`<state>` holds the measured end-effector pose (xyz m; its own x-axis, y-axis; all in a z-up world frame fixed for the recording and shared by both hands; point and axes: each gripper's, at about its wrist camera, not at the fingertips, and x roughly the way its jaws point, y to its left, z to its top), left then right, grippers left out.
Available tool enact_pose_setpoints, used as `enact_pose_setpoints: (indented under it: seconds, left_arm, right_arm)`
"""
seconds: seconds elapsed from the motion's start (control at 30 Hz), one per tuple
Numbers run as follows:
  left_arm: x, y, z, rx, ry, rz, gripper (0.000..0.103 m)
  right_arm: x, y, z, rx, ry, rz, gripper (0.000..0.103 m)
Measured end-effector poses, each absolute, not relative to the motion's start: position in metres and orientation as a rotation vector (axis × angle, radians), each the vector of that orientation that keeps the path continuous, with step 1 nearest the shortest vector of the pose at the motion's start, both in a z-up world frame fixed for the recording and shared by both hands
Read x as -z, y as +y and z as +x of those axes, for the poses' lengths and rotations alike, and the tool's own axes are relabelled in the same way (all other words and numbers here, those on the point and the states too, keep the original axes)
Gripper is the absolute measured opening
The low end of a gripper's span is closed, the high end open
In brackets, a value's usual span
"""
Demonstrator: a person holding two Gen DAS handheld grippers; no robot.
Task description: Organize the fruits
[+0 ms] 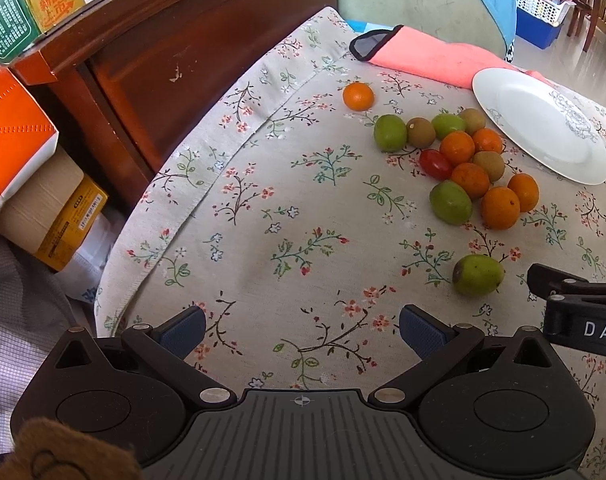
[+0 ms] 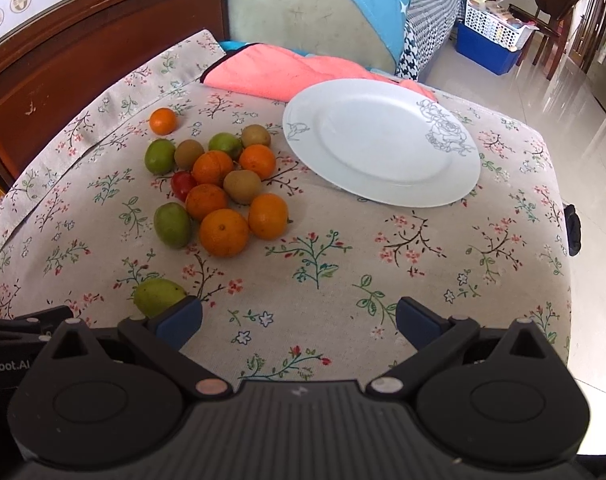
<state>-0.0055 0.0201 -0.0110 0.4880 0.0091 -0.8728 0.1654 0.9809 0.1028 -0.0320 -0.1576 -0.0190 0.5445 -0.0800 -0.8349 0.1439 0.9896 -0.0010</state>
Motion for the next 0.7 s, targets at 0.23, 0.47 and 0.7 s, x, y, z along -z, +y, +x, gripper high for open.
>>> enact_pose_setpoints:
  seconds: [0.23, 0.47, 0.7]
  left_arm:
    - [0.0111, 0.0183, -0.0055, 0.096, 1.06, 0.18, 0.103]
    - [0.0107, 0.0158, -0.005, 0.1, 1.059, 0.181, 0.103]
    - [0.0106, 0.0147, -0.0048, 0.099, 1.058, 0.182, 0.103]
  right_arm:
    - [0.0188, -0.1539, -0.0322, 0.128, 0.984, 0.05, 0.102]
    - [0.0206, -0.1544, -0.032, 0.139, 0.992, 0.046, 0.102]
    - [0.0209, -0.1546, -0.0321, 0.146, 0.993, 0.041, 0.102]
